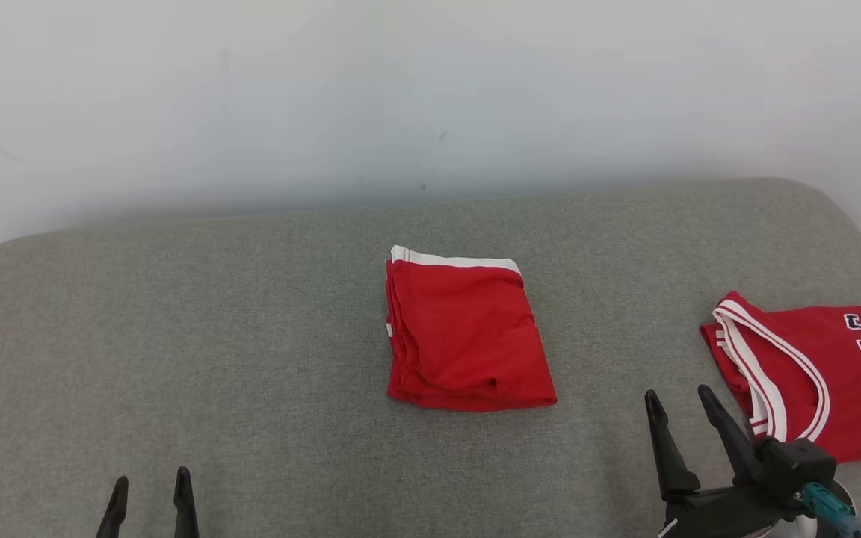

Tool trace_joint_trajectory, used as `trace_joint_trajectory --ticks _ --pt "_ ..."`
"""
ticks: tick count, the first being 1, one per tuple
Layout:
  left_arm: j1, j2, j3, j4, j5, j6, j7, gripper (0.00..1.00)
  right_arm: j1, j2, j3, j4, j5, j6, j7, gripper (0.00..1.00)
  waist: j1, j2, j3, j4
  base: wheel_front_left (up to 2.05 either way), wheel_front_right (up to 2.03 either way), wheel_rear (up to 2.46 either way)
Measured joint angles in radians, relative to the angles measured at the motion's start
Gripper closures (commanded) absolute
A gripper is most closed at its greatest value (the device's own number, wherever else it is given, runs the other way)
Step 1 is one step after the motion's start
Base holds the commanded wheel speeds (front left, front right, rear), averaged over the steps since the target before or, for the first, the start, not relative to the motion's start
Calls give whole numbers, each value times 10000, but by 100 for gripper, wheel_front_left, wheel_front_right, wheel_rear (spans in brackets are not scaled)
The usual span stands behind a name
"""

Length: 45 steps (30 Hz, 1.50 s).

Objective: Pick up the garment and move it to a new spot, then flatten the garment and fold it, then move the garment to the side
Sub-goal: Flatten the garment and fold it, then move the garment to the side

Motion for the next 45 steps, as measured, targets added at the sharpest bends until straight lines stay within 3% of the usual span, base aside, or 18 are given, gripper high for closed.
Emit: trace_joint_trajectory --ticks 32,39,40,45 --pt "3 0 -88 -240 105 -2 0 0 -206 10 316 414 282 0 -117 0 0 0 202 60 0 0 0" --pt "-115 0 -276 -293 86 -2 -2 0 -1412 -230 360 113 642 0 1864 0 0 1 379 168 0 0 0" --pt "-291 2 -366 -318 79 -2 0 0 -1962 -253 313 92 734 0 2740 0 0 1 491 234 0 0 0" --pt "-659 2 -617 -462 -27 -2 -2 0 -3326 -136 113 545 934 -2 5089 0 2 2 853 536 0 0 0"
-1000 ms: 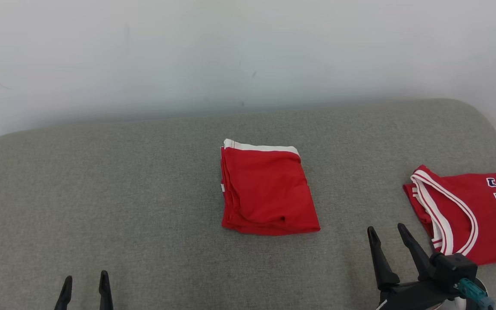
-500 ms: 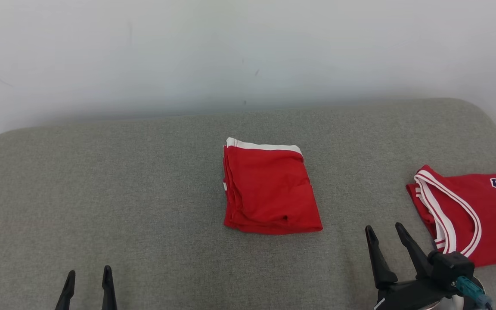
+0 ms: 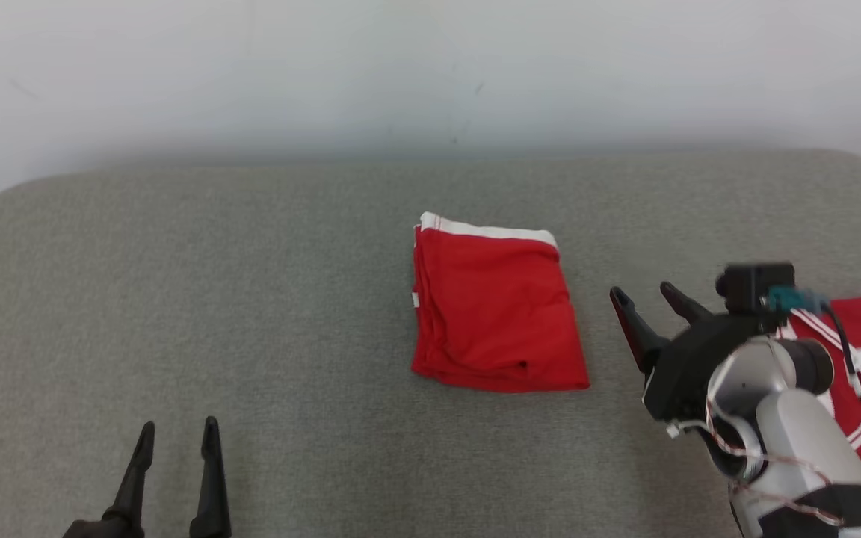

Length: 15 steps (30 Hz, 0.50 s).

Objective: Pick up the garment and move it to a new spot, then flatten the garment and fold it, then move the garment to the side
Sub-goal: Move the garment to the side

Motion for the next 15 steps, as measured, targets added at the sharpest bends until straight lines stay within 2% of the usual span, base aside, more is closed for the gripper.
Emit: trace_joint_trajectory --ticks 7,15 --pt "-453 -4 -602 -184 -113 0 2 0 -1273 533 -1091 986 -520 0 2378 0 1 1 643 643 0 0 0" --pt "-800 -2 -744 -278 -382 0 0 0 -1805 895 -2357 1446 -1871 0 3116 0 1 0 1450 1397 0 0 0"
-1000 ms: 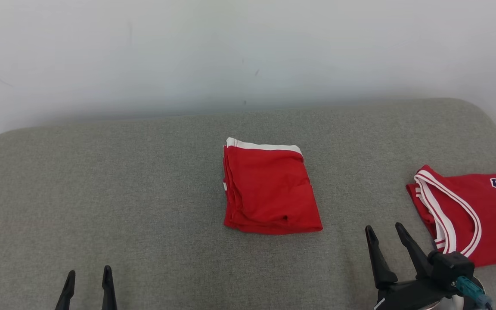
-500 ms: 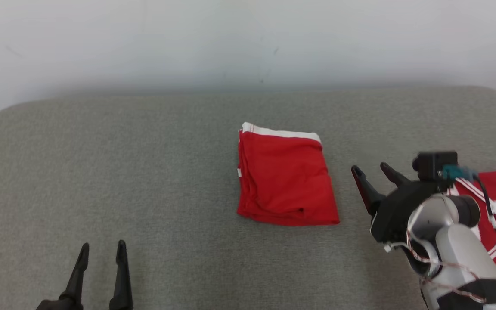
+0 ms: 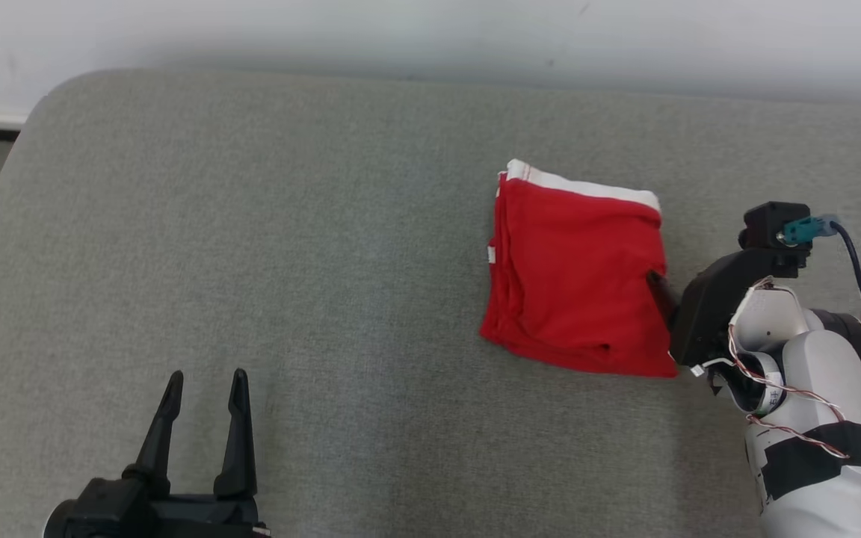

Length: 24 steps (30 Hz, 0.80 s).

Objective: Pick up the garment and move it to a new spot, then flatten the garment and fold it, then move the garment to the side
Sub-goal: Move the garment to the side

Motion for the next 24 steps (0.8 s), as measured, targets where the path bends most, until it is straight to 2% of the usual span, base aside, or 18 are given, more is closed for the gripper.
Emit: trace_joint_trajectory --ticks 8,16,17,18,19,24 --pt "-212 0 17 -8 -79 0 2 0 -156 144 -161 330 -328 0 236 0 -1 0 621 441 0 0 0" --pt "-251 -2 77 2 -79 0 2 0 -371 54 378 675 224 -15 1009 0 -3 -2 711 295 0 0 0" --pt "-250 -2 82 0 -79 0 0 0 -369 59 458 660 228 -17 1016 54 -3 -2 696 247 0 0 0" --pt "-249 0 73 -2 -79 0 2 0 -360 69 529 635 211 -15 1016 95 -3 -1 679 201 0 0 0" --pt "-248 -4 54 0 -82 0 2 0 -336 75 606 602 194 -15 1068 100 -2 -2 656 160 0 0 0" --pt "-222 -2 92 0 -102 0 2 0 -129 -19 1133 105 -69 -12 1363 100 -3 -1 495 -51 0 0 0"
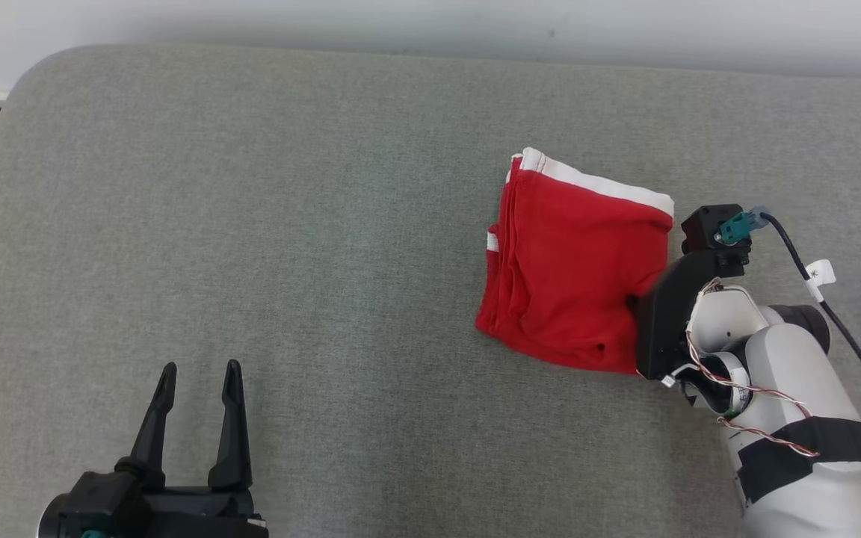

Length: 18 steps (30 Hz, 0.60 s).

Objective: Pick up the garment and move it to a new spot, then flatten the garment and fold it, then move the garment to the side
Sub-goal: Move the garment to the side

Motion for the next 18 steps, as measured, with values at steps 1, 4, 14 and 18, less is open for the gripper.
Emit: trace_joint_trajectory --ticks 1,4,14,18 --pt "20 0 0 10 -2 0 0 0 7 -138 165 -123 0 0 105 100 0 0 -39 -50 0 0 0" --pt "84 -2 27 -12 -4 0 0 0 37 -640 786 -633 117 0 493 100 0 0 -162 -215 0 0 0" --pt "570 0 621 -167 98 0 -2 0 -119 -2556 3699 -3290 1979 0 2426 100 0 0 -466 -1217 0 0 0" --pt "663 2 826 -336 119 0 -2 0 -351 -3290 4479 -4010 2414 0 2834 100 0 0 -514 -1645 0 0 0"
